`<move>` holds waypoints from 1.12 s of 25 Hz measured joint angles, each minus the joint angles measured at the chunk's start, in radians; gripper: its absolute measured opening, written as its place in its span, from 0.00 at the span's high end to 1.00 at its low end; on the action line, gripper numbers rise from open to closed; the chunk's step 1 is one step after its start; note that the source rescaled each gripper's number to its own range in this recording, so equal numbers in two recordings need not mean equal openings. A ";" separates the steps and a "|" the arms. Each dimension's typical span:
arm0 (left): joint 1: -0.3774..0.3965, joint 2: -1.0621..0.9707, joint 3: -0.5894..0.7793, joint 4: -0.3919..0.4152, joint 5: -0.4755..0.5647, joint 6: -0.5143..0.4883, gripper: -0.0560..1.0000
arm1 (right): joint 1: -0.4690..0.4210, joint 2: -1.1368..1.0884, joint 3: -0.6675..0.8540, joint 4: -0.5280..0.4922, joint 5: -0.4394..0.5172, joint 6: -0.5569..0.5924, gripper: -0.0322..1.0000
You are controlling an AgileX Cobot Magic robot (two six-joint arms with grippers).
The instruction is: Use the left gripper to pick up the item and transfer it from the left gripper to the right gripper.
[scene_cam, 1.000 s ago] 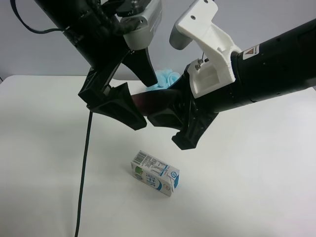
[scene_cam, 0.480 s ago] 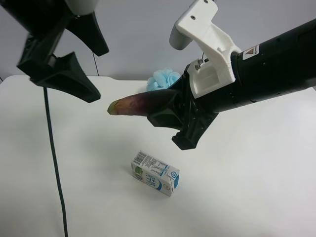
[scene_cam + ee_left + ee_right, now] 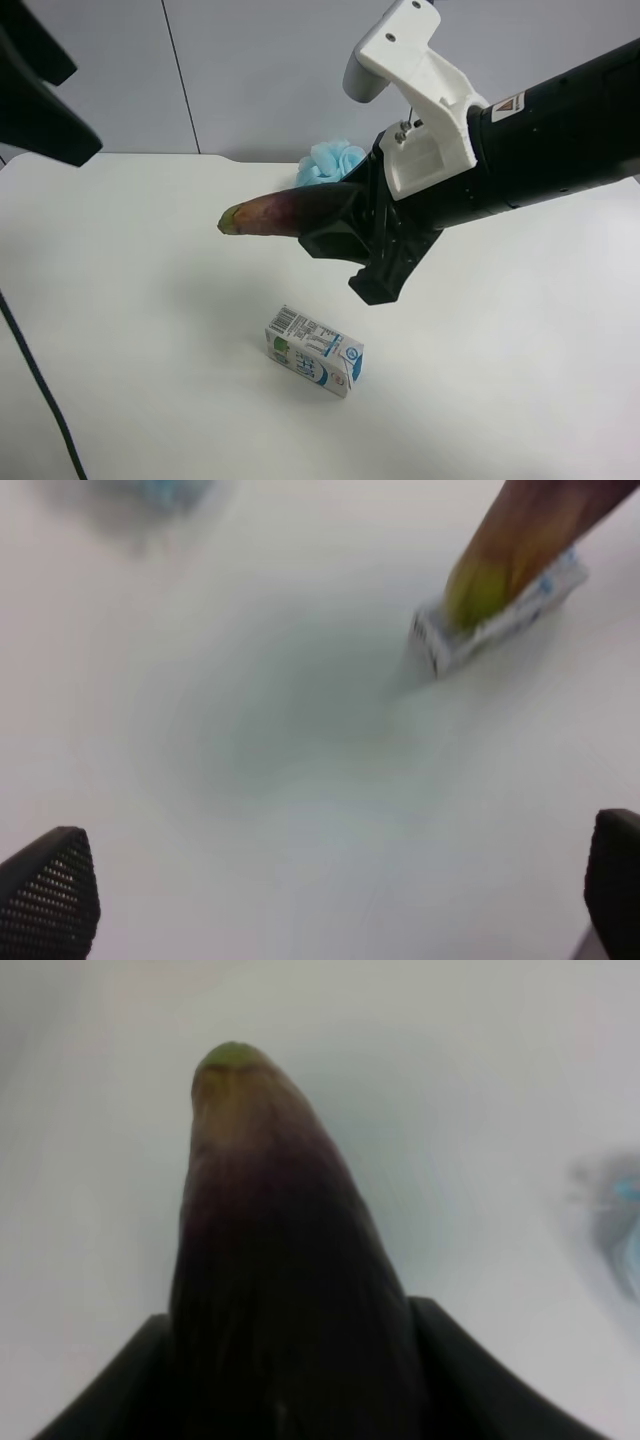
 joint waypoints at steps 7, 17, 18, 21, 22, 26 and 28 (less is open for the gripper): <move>0.126 -0.246 0.296 0.004 0.004 -0.061 0.01 | 0.000 0.000 0.000 0.000 0.002 0.000 0.97; 0.169 -0.693 0.557 0.053 -0.051 -0.408 0.01 | 0.000 0.000 0.000 0.000 0.003 0.000 0.97; 0.169 -0.736 0.579 0.069 -0.055 -0.444 0.01 | 0.000 0.000 0.000 0.000 0.003 0.000 0.97; 0.169 -0.848 0.634 0.129 -0.062 -0.540 0.01 | 0.000 0.000 0.000 0.000 0.003 0.000 0.97; 0.169 -0.883 0.651 0.154 -0.064 -0.572 0.01 | 0.000 0.000 0.000 0.000 0.003 0.000 0.97; 0.169 -0.997 0.710 0.245 -0.065 -0.648 0.01 | 0.000 0.000 0.000 0.000 0.003 0.000 0.97; 0.169 -1.053 0.735 0.268 -0.067 -0.653 0.01 | 0.000 0.000 0.000 0.000 0.003 0.000 0.97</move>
